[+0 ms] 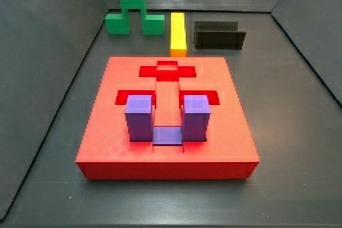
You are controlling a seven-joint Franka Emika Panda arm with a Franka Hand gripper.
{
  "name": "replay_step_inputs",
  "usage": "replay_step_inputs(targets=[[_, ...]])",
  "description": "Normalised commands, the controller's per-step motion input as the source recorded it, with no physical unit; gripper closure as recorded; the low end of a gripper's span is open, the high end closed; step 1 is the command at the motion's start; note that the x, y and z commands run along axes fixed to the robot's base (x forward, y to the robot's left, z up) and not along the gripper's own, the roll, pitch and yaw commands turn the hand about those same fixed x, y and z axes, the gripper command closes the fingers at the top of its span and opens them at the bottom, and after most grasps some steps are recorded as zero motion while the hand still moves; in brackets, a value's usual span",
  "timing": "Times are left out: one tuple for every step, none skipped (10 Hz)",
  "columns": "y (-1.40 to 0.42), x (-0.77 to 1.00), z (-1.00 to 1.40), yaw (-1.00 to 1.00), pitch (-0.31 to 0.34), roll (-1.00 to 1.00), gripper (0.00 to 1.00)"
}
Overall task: Pick up the blue object. Move up. Move to above the board. Insert the blue object.
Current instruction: Move to above the board.
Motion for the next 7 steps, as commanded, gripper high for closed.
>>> replay_step_inputs(targets=[[-1.40,0.16,0.15,0.01,0.097,-0.01,1.00],[-1.40,0.17,0.16,0.01,0.094,-0.01,1.00],[-1.40,0.18,0.16,0.01,0.107,0.01,1.00],[-1.40,0.21,0.17,0.00,0.128,0.00,1.00],[-1.40,0.22,0.17,0.00,0.133,0.00,1.00],[-1.40,0.25,0.17,0.01,0.146,0.01,1.00],[-1.40,0.28,0.19,0.01,0.148,0.01,1.00]])
